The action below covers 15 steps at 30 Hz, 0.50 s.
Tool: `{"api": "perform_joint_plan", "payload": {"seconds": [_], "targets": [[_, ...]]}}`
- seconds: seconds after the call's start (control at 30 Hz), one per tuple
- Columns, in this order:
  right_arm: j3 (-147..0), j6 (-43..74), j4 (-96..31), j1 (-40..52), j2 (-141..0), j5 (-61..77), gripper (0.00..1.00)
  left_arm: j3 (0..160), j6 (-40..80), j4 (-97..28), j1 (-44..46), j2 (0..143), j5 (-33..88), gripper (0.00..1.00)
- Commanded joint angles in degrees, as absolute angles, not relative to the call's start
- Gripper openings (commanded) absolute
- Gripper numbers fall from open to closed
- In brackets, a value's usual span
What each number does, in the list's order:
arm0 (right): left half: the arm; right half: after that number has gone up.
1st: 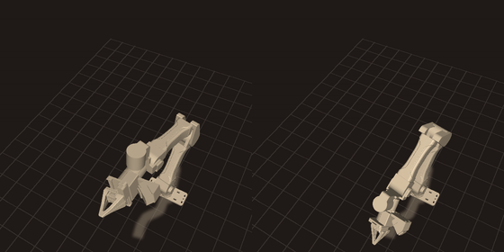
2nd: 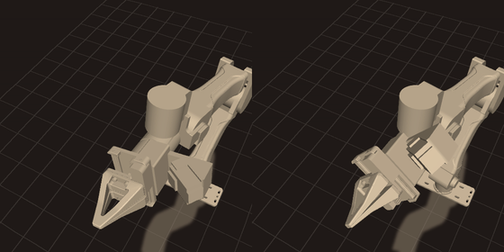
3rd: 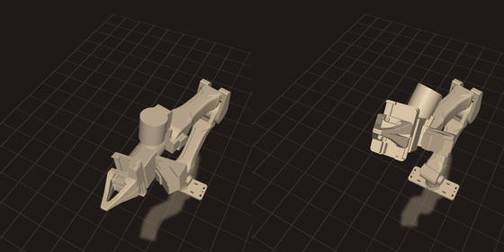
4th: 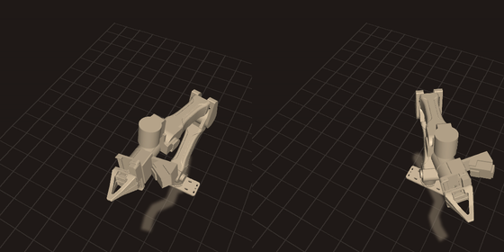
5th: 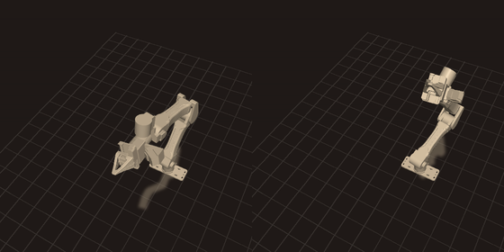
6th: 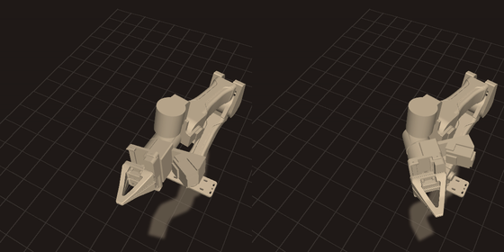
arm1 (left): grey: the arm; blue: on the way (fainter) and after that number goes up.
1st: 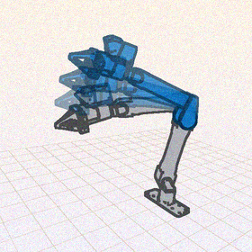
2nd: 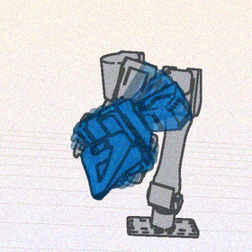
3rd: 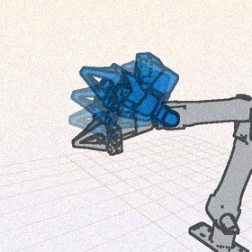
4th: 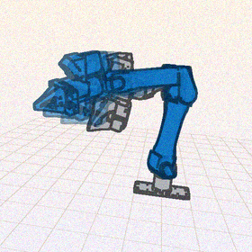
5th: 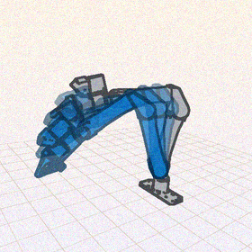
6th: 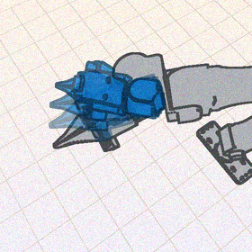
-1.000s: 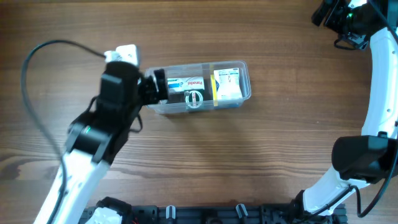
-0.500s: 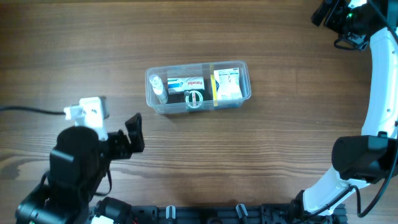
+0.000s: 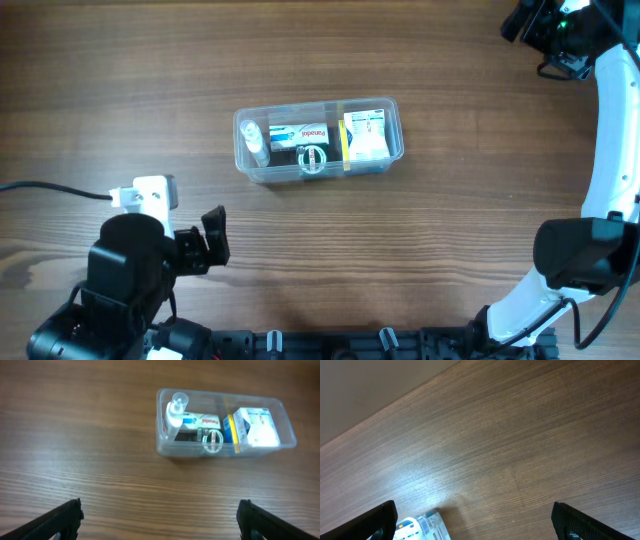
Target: Pack container
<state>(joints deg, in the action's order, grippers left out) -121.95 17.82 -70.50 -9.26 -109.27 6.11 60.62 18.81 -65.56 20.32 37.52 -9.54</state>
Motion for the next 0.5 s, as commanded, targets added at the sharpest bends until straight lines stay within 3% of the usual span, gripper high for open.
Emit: {"api": "perform_joint_plan", "payload": {"seconds": [0.0,0.47], "targets": [[-122.1,18.4,-70.3,-9.0,-109.3,5.4,1.0,55.0,18.9,-58.1,15.1,34.2,-8.4,1.0],[-122.1,18.4,-70.3,-9.0,-109.3,5.4,1.0,22.5,18.9,-12.8,0.2,11.3,5.1,1.0]]}}
